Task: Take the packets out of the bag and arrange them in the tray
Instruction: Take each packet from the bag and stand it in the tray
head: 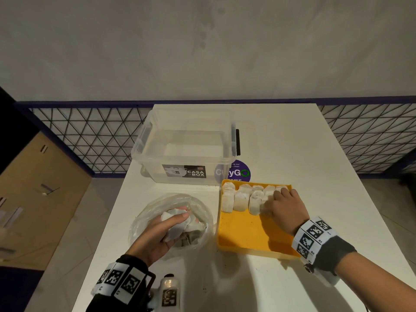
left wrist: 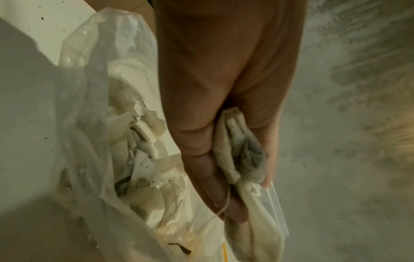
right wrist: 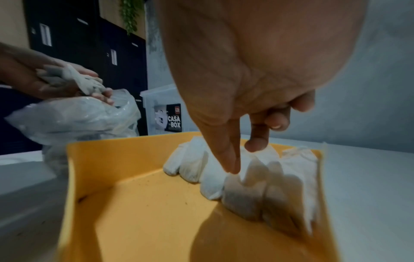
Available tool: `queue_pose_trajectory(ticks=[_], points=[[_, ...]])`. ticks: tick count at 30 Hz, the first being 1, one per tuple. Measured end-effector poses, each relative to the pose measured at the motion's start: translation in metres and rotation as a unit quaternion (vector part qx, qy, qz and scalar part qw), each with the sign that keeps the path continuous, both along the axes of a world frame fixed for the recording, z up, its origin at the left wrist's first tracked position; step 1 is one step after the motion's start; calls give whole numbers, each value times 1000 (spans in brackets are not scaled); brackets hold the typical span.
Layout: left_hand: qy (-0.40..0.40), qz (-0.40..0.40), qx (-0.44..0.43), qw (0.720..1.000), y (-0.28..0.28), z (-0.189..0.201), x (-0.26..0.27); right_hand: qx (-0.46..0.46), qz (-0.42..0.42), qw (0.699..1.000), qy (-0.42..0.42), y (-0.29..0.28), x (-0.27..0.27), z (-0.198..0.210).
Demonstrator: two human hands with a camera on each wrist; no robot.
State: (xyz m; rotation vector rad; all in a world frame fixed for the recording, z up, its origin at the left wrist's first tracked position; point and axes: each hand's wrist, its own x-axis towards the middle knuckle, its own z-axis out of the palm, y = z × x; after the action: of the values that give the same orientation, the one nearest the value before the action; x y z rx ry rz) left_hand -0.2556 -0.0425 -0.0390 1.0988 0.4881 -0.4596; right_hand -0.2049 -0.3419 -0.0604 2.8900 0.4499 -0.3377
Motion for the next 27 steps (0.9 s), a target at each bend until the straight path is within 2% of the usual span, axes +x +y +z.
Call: queue_pose_trajectory(ticks=[3,6,8,11,14,19,27], points=[[-4,2,-20,1000,-5,4,3,139,28,989,-33,21,0,17],[4,12,-37,999,-12,7,8,281,89,956,7,56,-6,42],[6,10,-44,999,-18,7,10,320,120,939,41,76,-11,52],[1,-10,-70,997,-25,11,12,311,134,940,50,92,-14,49],[-13,-38,-87,995,-28,13,17,338,119,933,40,93,-11,41],[-2,-52,-110,993,-30,12,22,436,60,895,69,79,-5,35],[56,-11,-129,990,-41,11,27,588,-55,797,130,60,2,41]])
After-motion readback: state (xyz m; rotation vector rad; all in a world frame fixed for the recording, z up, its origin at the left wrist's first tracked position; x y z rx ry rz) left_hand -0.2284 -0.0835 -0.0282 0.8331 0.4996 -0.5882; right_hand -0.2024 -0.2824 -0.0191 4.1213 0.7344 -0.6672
